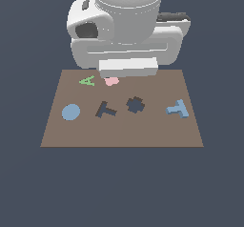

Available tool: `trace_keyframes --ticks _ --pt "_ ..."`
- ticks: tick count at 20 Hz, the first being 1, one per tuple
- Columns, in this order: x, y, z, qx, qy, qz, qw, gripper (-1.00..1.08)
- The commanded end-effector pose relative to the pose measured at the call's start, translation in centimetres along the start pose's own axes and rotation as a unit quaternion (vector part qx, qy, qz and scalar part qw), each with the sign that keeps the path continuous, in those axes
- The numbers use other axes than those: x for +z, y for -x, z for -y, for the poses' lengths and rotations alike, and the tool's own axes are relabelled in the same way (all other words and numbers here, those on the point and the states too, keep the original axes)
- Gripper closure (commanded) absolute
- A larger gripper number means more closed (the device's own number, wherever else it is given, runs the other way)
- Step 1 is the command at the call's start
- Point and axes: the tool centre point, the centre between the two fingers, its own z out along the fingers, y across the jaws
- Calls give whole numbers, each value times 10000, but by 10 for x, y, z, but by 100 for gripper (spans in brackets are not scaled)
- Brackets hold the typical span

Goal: Insert a designated object into the corresponding slot on a board.

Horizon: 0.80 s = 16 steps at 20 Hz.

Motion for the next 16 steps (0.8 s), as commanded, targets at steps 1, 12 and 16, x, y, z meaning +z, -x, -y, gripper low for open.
trace_keyframes --ticks 1,12,16 --pt "0 0 0 0 0 0 10000 -92" --pt "30 -12 42 -130 3 -13 9999 -92" --pt "54 -21 75 -231 9 -23 9997 -92"
